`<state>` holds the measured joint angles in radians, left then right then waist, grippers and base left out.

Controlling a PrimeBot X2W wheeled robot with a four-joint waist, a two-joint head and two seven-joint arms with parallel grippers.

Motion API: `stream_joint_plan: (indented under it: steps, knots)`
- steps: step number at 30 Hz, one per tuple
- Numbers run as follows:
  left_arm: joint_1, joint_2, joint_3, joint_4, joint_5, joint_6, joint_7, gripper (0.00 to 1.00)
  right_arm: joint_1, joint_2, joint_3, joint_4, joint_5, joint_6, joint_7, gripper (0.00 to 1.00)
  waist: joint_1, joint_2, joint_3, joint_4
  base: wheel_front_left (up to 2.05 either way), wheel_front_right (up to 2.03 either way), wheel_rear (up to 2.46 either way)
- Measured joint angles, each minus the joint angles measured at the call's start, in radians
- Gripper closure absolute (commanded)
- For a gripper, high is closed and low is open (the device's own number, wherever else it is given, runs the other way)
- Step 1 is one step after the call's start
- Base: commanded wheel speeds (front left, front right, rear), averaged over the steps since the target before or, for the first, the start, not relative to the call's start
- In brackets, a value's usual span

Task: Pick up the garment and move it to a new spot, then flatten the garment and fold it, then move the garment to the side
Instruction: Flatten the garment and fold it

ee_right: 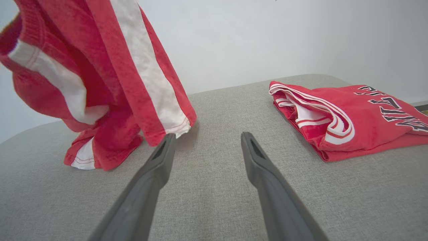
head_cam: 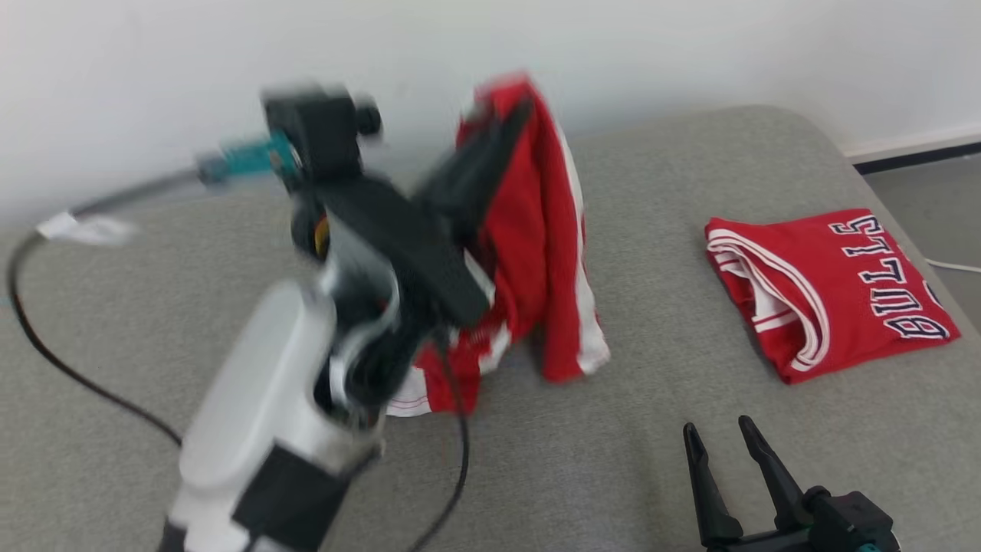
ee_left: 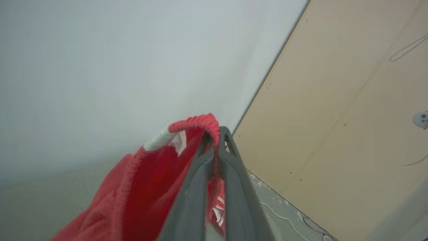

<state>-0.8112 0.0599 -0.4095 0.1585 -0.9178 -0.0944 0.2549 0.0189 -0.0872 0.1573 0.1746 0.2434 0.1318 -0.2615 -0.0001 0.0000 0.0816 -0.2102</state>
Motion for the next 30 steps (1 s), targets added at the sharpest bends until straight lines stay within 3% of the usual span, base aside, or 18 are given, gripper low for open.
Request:
stream_joint_plan:
  steps: [3,8,12,20,30]
  knots:
    - [0.151,0.053,-0.060,-0.011,0.006,0.017,0.067,1.00,0.002,0.001,-0.006,-0.005,0.000,0.000,0.000,0.00,0.0000,-0.0001,0.002,0.025,0.00,0.00,0.00]
    - [0.472,0.206,-0.181,-0.009,0.049,0.035,0.171,1.00,0.003,0.008,-0.013,-0.016,0.000,0.000,0.000,0.00,0.0000,0.0000,0.017,0.071,0.00,0.00,0.00]
    - [0.554,0.265,-0.217,-0.021,0.087,0.049,0.180,1.00,0.002,0.008,-0.015,-0.017,0.000,0.000,0.000,0.00,0.0000,-0.0001,0.029,0.102,0.00,0.00,0.00]
    - [0.580,0.296,-0.134,0.034,0.176,0.172,0.020,1.00,-0.013,0.012,0.005,-0.010,0.000,0.000,0.000,0.00,0.0001,0.0000,0.034,0.137,0.00,0.00,0.00]
    - [0.611,0.266,-0.065,0.112,0.170,0.242,-0.107,1.00,-0.005,0.008,0.002,-0.002,0.003,0.000,0.000,0.00,0.0001,0.0000,0.013,0.126,0.00,0.00,0.00]
